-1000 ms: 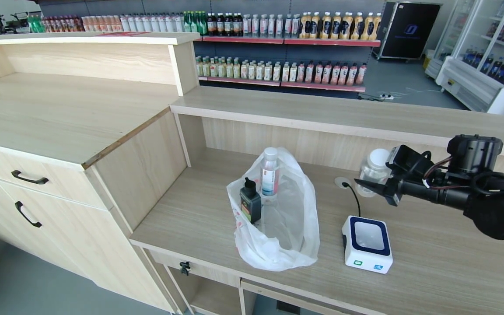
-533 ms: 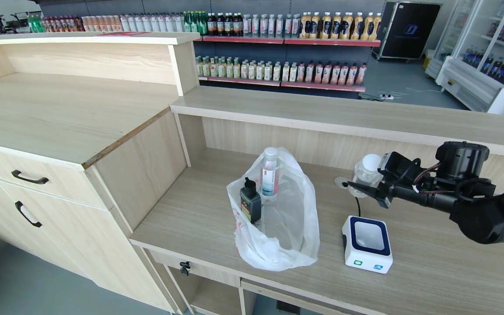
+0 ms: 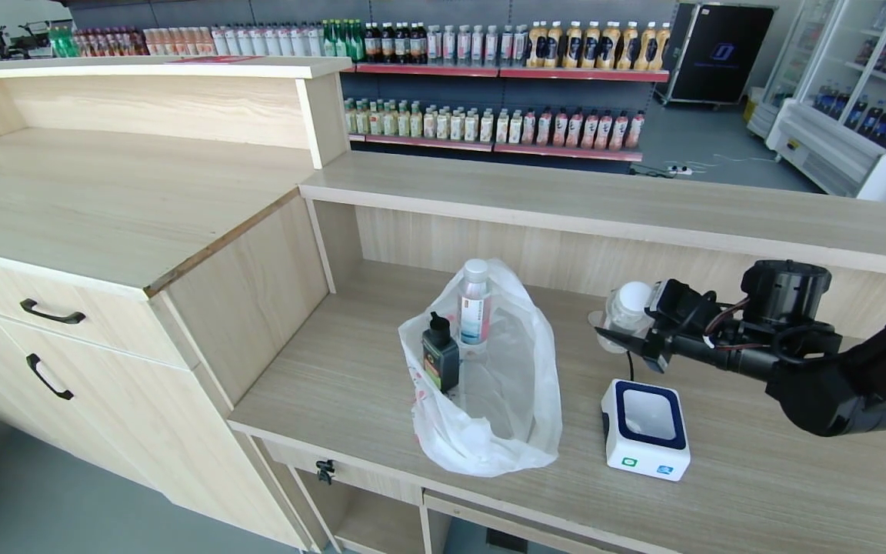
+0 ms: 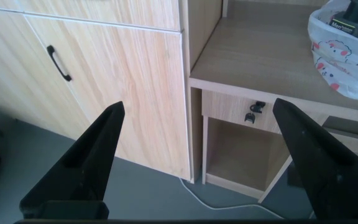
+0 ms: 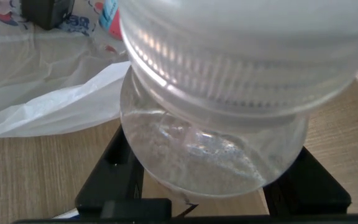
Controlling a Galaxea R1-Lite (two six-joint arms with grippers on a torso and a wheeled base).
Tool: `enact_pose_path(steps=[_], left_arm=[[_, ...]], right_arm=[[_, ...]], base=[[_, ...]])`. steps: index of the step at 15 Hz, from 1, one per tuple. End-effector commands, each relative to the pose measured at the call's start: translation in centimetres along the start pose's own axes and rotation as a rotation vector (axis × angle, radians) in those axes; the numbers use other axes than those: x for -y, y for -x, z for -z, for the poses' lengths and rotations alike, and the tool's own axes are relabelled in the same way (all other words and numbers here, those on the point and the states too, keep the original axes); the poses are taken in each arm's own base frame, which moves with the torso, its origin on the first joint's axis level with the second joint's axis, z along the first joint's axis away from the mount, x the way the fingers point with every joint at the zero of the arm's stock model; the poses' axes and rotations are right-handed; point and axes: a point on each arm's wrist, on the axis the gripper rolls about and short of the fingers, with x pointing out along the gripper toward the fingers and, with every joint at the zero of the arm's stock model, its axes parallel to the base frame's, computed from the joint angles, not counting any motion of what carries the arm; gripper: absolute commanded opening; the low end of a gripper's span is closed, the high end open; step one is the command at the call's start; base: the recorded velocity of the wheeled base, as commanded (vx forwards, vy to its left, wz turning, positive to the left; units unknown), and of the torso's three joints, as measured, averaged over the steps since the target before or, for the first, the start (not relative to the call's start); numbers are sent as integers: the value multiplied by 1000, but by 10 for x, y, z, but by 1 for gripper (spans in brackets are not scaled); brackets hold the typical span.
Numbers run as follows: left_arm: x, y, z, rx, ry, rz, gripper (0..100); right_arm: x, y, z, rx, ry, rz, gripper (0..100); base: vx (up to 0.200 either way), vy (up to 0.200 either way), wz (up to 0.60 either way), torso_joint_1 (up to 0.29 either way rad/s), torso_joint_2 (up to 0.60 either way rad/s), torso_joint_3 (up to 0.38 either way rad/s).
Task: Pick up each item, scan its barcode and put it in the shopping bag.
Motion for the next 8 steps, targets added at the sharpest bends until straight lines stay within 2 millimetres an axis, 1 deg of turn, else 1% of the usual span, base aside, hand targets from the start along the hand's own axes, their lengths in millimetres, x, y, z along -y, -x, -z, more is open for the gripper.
enact_pose_path(steps=[1, 8], left_arm=[[0, 0, 0, 0, -1, -1, 100], [0, 0, 0, 0, 0, -1, 100]], right_arm=[[-4, -3, 1, 6, 0, -10, 0], [-7, -6, 5, 8, 3, -9, 0]], base=[[0, 0, 0, 0, 0, 0], [0, 0, 0, 0, 0, 0]])
